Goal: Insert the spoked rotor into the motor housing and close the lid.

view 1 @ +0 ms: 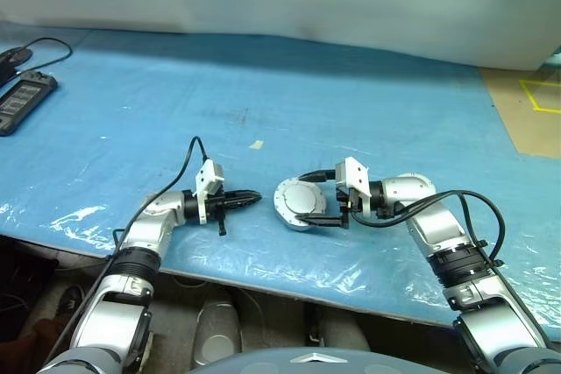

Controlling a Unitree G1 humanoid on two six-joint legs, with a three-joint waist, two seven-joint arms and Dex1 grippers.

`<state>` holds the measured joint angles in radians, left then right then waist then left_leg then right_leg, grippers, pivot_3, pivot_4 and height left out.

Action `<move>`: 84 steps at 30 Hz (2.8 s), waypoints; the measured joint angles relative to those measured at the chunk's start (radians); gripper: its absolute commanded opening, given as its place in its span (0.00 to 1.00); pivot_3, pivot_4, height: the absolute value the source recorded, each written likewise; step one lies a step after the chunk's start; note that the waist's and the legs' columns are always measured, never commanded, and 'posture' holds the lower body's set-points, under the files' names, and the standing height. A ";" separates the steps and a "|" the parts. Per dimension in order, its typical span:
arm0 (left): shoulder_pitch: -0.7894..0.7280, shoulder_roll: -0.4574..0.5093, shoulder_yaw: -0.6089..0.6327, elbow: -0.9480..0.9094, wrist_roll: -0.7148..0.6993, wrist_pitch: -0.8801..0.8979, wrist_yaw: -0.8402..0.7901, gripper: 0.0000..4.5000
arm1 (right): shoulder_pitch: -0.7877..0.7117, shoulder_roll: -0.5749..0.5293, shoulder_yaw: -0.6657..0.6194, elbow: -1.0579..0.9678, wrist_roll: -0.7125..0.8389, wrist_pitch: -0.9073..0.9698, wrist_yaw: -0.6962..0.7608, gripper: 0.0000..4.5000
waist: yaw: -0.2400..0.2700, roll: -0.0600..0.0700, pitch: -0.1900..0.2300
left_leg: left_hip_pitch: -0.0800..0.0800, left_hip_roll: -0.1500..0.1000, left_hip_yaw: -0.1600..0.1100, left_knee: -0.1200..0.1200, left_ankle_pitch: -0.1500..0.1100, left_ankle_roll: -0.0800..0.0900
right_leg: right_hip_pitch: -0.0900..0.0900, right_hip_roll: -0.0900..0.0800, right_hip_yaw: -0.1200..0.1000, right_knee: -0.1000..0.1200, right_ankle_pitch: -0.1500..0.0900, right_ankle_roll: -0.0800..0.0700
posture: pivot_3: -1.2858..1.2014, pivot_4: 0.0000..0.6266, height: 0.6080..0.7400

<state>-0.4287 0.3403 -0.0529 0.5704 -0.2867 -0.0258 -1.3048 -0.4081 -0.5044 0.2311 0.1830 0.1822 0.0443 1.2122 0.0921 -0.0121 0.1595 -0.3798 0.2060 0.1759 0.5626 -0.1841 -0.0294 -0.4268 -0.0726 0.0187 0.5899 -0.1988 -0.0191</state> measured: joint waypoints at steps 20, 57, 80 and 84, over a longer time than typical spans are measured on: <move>-0.003 -0.002 0.000 0.017 0.000 -0.022 0.000 0.02 | 0.000 -0.005 0.000 0.000 -0.001 -0.006 -0.013 0.99 | 0.000 0.000 0.000 | 0.000 0.000 0.000 0.000 0.000 0.000 | 0.000 0.000 0.000 0.000 0.000 0.000 | 0.52 0.24 1.00; 0.000 -0.002 0.000 -0.005 0.000 0.009 0.009 0.02 | -0.003 -0.038 -0.005 -0.037 0.053 0.081 0.027 0.65 | 0.001 0.000 0.000 | 0.000 0.000 0.000 -0.001 0.000 0.000 | 0.000 0.000 0.000 -0.001 0.000 0.000 | 0.52 0.24 1.00; 0.012 -0.001 0.000 -0.020 0.000 0.013 0.021 0.02 | -0.018 -0.019 0.015 -0.016 -0.009 0.039 -0.016 0.65 | -0.002 0.000 0.000 | 0.001 0.000 0.000 -0.001 0.000 0.000 | 0.001 0.000 0.000 0.000 0.000 0.000 | 0.52 0.24 1.00; 0.012 -0.002 -0.001 -0.020 0.000 0.013 0.021 0.02 | -0.021 -0.026 0.019 -0.020 -0.009 0.053 -0.015 0.65 | -0.001 0.000 0.000 | 0.001 0.000 0.000 0.000 0.000 0.000 | 0.001 0.000 0.000 0.000 0.000 0.000 | 0.52 0.24 1.00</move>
<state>-0.4169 0.3387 -0.0535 0.5504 -0.2869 -0.0132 -1.2835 -0.4289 -0.5303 0.2505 0.1631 0.1728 0.0969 1.1973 0.0908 -0.0122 0.1594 -0.3787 0.2058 0.1760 0.5621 -0.1841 -0.0295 -0.4258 -0.0727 0.0192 0.5895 -0.1989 -0.0190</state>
